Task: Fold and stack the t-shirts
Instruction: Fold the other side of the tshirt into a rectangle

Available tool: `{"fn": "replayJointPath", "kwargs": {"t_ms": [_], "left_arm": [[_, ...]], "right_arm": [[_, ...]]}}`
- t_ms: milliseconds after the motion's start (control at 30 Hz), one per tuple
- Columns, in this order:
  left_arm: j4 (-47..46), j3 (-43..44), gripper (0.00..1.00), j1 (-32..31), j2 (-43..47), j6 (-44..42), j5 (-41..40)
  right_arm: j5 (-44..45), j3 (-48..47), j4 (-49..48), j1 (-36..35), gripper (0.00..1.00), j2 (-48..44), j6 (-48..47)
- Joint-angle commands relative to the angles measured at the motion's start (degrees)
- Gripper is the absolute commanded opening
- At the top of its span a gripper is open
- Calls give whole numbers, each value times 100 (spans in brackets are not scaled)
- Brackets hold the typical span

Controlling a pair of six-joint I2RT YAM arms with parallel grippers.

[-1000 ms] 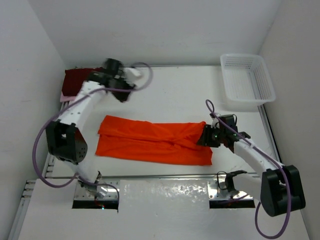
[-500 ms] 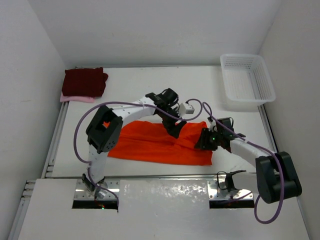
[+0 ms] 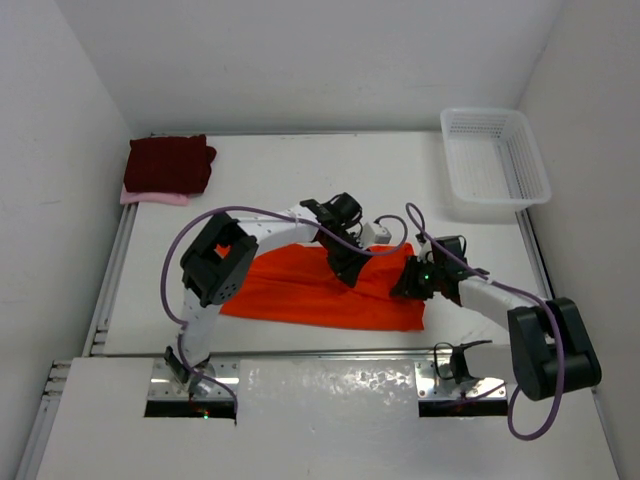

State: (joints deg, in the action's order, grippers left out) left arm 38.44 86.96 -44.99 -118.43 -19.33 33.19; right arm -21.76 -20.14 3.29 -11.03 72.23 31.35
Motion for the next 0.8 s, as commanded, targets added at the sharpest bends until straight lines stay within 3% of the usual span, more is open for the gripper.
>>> {"fn": "replayJointPath", "kwargs": {"t_ms": [0, 33, 133, 167, 767], "left_arm": [[-108, -91, 30, -27, 48, -159, -330], [-126, -100, 26, -27, 57, -202, -409], [-135, -48, 0, -27, 66, -220, -577], [-117, -30, 0, -27, 83, -220, -577], [542, 112, 0, -36, 892, -694, -454]], "right_arm": [[-127, 1, -294, -5, 21, 90, 46], [-127, 1, -302, -5, 18, 116, 29], [-127, -7, -302, -5, 7, 134, 11], [-127, -25, -303, -5, 0, 116, 11], [-250, -280, 1612, -84, 0, -1904, -182]]}}
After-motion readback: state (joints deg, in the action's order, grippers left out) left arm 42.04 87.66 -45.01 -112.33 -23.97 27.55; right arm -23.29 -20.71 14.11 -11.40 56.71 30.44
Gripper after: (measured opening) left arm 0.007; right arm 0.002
